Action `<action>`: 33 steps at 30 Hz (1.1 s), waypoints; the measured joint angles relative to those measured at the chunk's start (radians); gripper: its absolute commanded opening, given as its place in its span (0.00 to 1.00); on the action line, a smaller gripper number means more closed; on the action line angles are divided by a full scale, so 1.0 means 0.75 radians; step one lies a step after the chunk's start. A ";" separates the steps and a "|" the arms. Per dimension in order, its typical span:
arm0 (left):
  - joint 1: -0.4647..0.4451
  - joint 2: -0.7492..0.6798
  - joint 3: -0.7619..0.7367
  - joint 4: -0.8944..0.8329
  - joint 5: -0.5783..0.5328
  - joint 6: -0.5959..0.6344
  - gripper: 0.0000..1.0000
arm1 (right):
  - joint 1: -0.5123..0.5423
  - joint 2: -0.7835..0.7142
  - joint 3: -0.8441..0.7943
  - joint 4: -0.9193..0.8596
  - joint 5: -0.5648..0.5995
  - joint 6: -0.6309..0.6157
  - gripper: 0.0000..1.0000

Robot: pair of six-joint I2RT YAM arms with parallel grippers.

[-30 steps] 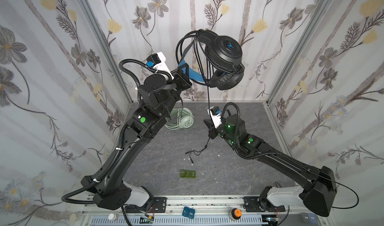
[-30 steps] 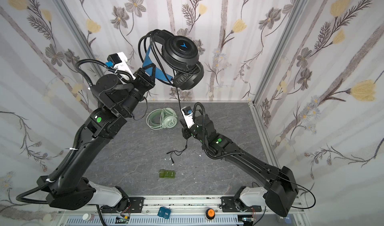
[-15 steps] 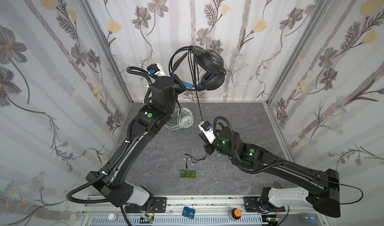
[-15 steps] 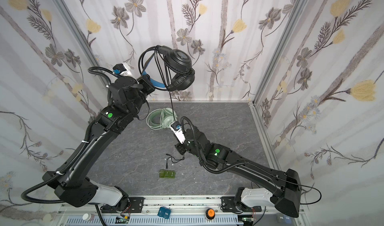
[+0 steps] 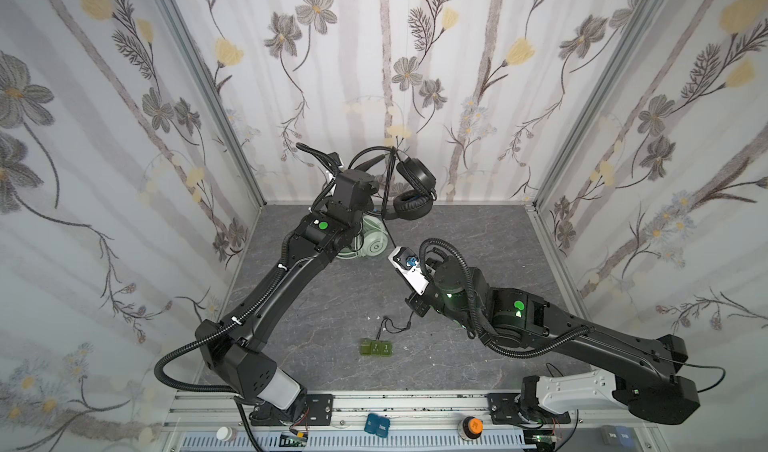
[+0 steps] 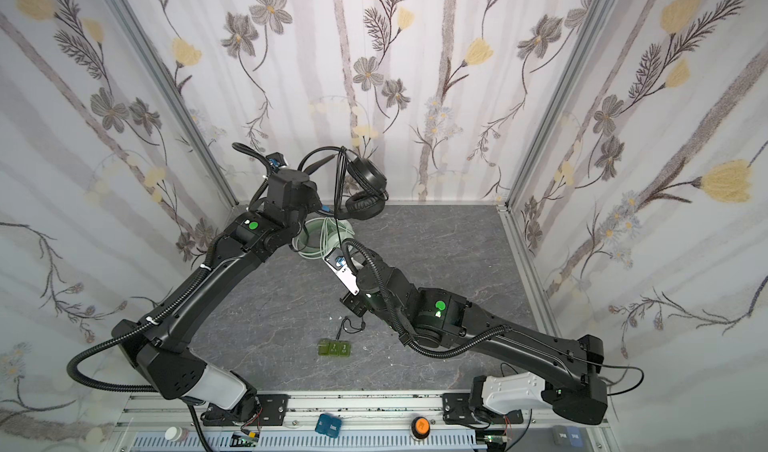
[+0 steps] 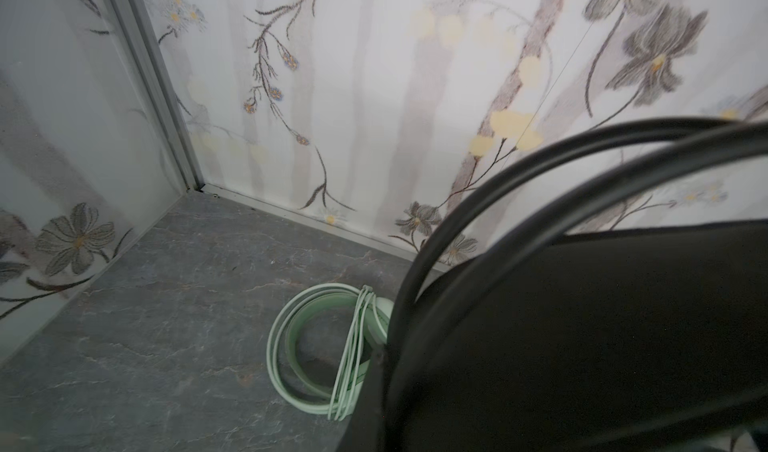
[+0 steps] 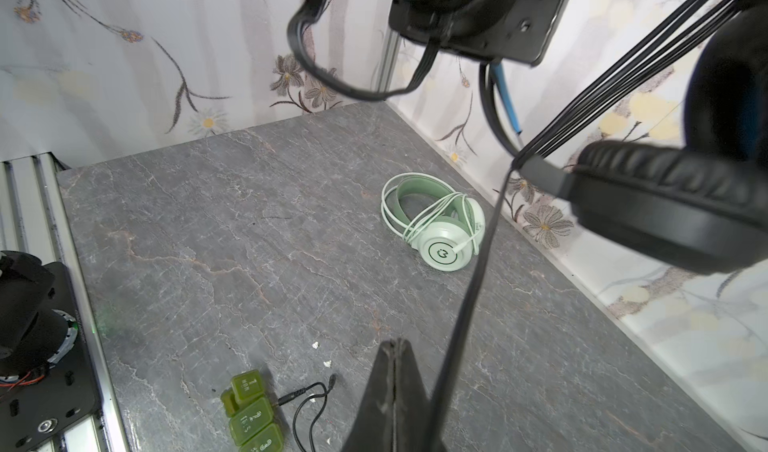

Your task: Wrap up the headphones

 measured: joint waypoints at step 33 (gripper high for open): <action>-0.147 -0.411 -0.351 -0.167 0.335 0.657 0.00 | -0.388 0.075 0.218 -0.032 0.266 -0.588 0.13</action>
